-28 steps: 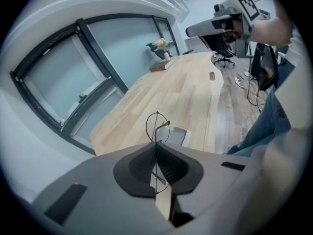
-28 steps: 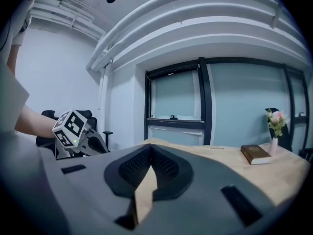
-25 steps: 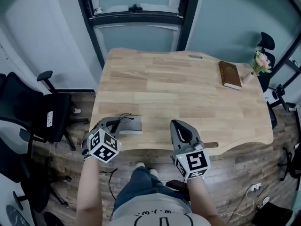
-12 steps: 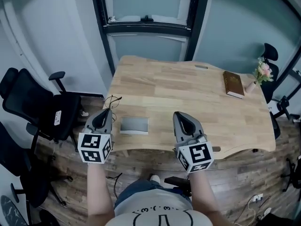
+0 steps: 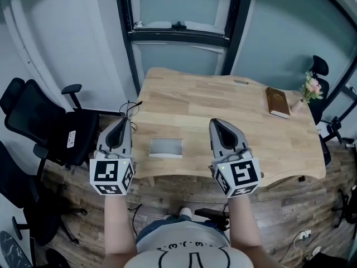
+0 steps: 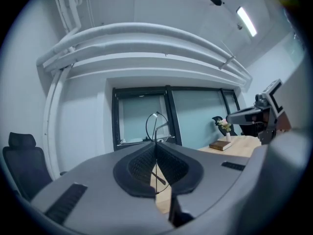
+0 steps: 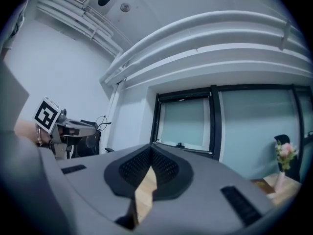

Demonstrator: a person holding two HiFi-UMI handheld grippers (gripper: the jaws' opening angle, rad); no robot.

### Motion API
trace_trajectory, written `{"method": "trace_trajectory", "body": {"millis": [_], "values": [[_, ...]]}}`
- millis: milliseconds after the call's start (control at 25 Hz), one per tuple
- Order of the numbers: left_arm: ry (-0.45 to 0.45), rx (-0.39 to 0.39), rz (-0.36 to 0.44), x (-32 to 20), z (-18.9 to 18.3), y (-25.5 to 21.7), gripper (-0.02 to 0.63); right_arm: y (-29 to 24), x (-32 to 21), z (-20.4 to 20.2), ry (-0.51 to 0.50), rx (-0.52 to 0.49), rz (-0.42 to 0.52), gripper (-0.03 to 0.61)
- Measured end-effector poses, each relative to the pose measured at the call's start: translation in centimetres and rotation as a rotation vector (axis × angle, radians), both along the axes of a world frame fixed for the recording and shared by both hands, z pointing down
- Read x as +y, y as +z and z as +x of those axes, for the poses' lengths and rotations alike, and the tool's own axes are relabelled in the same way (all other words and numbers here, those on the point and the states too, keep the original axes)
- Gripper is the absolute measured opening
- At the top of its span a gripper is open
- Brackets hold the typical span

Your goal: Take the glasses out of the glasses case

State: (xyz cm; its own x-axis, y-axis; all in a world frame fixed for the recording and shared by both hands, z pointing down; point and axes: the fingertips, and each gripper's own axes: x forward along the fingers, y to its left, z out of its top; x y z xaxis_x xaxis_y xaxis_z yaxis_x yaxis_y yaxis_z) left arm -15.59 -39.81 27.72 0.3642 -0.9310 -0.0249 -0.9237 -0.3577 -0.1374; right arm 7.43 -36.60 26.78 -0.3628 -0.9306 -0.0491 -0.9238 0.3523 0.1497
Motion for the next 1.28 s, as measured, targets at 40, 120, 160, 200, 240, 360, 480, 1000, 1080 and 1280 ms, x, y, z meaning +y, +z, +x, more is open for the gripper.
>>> {"method": "trace_trajectory", "body": {"millis": [40, 120, 160, 200, 240, 360, 480, 1000, 1080, 1280], "values": [[0.000, 0.003, 0.022, 0.1, -0.2, -0.7, 0.021, -0.6, 0.0, -0.3, 0.001, 0.002, 0.010, 0.009], [0.002, 0.006, 0.065, 0.5, -0.6, -1.9, 0.021, -1.7, 0.1, -0.8, 0.002, 0.005, 0.030, 0.009], [0.003, 0.007, 0.084, 0.7, -0.7, -2.4, 0.021, -2.1, 0.2, -0.9, 0.003, 0.005, 0.040, 0.009], [0.005, 0.008, 0.102, 0.9, -0.7, -2.9, 0.021, -2.6, 0.3, -1.1, 0.004, 0.007, 0.048, 0.009], [0.007, 0.009, 0.118, 1.0, -0.8, -3.3, 0.021, -2.9, 0.4, -1.2, 0.004, 0.010, 0.055, 0.009], [0.014, 0.012, 0.154, 1.5, -0.9, -4.5, 0.021, -3.6, 0.8, -1.4, 0.004, 0.031, 0.064, 0.009], [0.017, 0.016, 0.191, 2.2, -1.0, -5.9, 0.021, -4.4, 1.2, -1.2, 0.010, 0.046, 0.072, 0.009], [0.025, 0.015, 0.257, 3.4, -1.4, -8.3, 0.021, -6.8, 2.7, -0.2, 0.058, 0.050, 0.114, 0.009], [0.027, 0.015, 0.261, 3.6, -1.4, -8.5, 0.021, -7.0, 2.9, -0.4, 0.055, 0.053, 0.118, 0.009], [0.024, 0.024, 0.263, 3.5, -2.1, -8.7, 0.021, -7.4, 3.0, -1.4, 0.043, 0.067, 0.123, 0.009]]}}
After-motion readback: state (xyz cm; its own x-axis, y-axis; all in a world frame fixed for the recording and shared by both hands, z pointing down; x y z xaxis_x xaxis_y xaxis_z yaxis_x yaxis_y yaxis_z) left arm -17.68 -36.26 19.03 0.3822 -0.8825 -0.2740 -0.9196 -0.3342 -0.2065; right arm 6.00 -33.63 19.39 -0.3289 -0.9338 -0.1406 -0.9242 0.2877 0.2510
